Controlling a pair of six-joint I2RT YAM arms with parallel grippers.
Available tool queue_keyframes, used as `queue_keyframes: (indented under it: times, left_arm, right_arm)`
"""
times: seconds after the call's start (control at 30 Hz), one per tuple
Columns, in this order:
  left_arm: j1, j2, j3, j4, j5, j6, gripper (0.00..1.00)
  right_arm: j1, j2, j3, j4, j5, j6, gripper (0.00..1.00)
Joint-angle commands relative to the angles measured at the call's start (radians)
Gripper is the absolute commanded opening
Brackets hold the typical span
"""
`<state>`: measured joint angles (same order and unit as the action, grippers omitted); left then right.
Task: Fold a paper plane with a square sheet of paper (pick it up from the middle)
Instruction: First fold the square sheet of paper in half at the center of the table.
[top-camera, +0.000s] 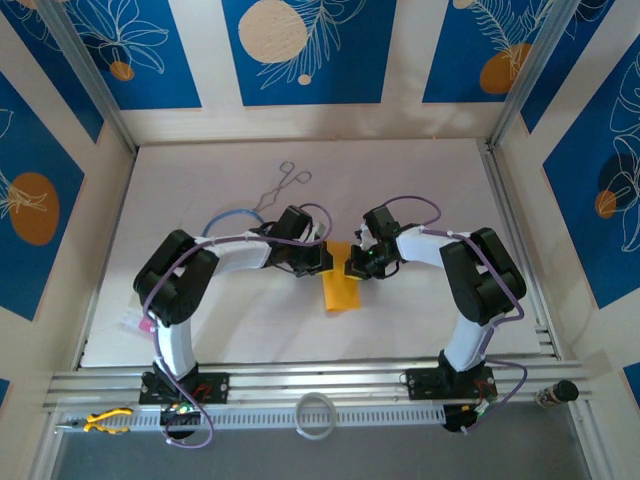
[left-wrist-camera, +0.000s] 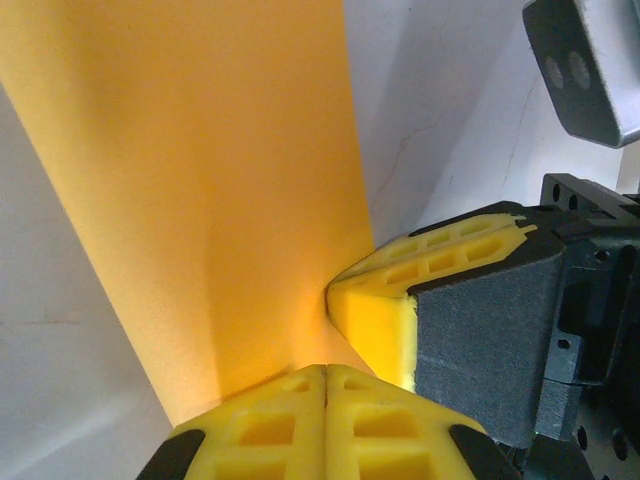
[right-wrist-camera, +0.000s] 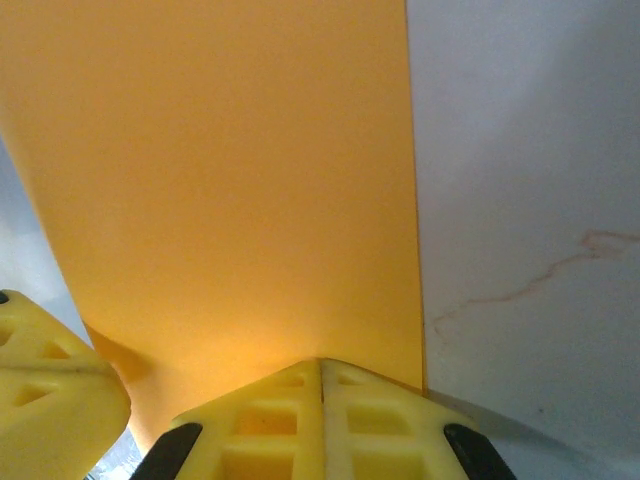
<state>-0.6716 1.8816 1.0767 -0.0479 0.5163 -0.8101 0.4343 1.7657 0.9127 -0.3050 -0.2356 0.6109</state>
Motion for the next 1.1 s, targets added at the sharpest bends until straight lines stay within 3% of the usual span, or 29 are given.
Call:
queue_keyframes:
  times: [0.0, 0.63, 0.83, 1.07]
  left_arm:
    - [0.006, 0.024, -0.014, -0.013, 0.007, 0.028, 0.0]
    - [0.006, 0.028, -0.083, -0.084, -0.081, 0.109, 0.0]
    - [0.001, -0.052, -0.072, 0.034, 0.017, -0.023, 0.0]
    - [-0.023, -0.064, -0.114, 0.142, 0.056, -0.12, 0.0]
  right_arm:
    - [-0.009, 0.045, -0.032, -0.077, 0.111, 0.003, 0.0]
    - [0.009, 0.05, -0.049, -0.078, 0.133, 0.029, 0.0]
    - [0.017, 0.027, -0.055, -0.08, 0.162, 0.039, 0.0]
    - [0.021, 0.014, -0.057, -0.078, 0.174, 0.046, 0.0]
